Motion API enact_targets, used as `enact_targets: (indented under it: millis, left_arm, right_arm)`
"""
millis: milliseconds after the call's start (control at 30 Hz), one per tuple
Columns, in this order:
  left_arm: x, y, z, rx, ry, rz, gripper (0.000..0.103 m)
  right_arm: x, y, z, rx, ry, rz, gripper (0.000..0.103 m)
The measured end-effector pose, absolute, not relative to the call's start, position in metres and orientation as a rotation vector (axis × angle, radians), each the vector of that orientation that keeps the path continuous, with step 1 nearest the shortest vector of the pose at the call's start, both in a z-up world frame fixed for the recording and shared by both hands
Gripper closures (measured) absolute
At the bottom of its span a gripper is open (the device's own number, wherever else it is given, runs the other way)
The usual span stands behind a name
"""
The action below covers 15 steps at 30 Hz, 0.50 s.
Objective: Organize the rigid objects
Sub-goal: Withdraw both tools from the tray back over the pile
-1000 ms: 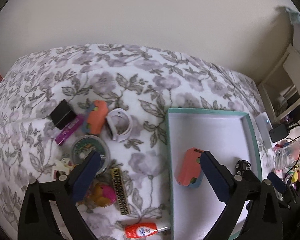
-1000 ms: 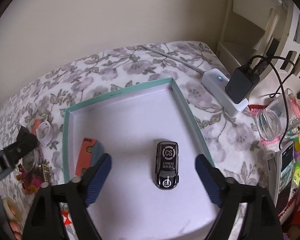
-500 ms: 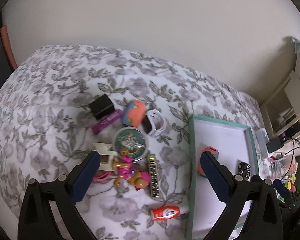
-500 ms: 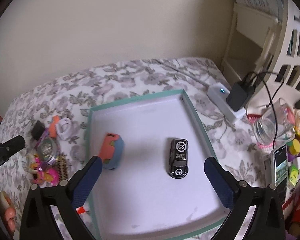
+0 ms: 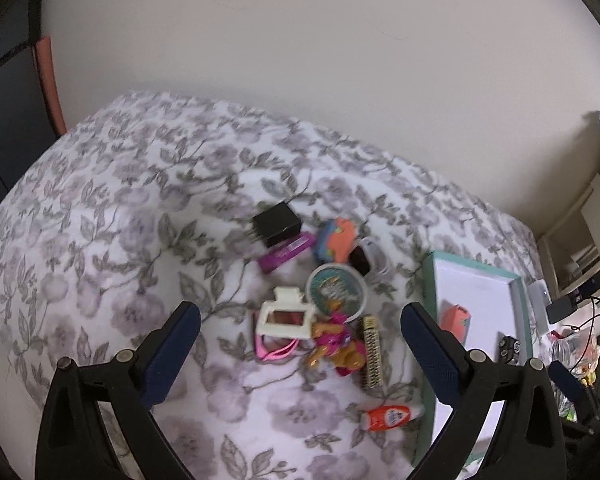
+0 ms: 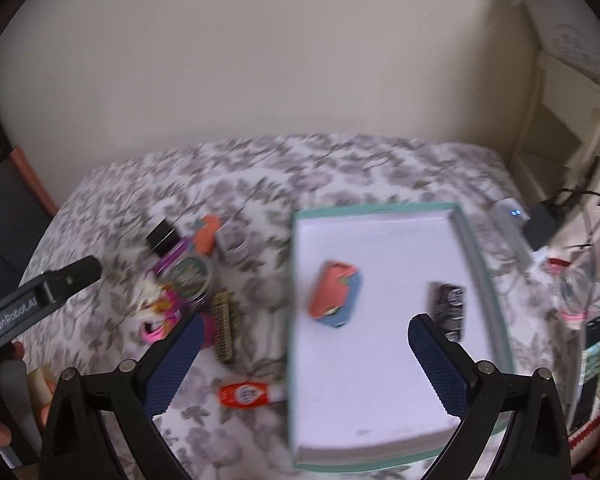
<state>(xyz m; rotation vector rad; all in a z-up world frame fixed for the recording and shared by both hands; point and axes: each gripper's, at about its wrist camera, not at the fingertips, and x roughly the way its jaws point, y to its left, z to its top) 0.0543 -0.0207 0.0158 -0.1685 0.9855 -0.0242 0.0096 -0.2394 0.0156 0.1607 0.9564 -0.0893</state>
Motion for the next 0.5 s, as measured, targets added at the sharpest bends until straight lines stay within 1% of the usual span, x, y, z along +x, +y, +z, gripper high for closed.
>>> enact_targets:
  millis: [133,267,367,500]
  left_arm:
    - [0.059,-0.007,-0.001,-0.187,1.065,0.011,0.003]
    - [0.060,0.004,-0.016,-0.213,1.128,0.035,0.003]
    - [0.062,0.010,-0.026,-0.233,1.159,0.063,0.003]
    - [0.066,0.010,-0.046,-0.215,1.224,0.097,0.003]
  right_arm:
    - [0.017,-0.223,-0.003,0.156,1.016,-0.043,0.001]
    - [0.021,-0.213,-0.020,0.159,1.068,-0.003,0.006]
    - [0.023,-0.206,-0.034,0.152,1.119,0.013,0.007]
    - [0.024,-0.199,-0.046,0.130,1.156,0.033,0.017]
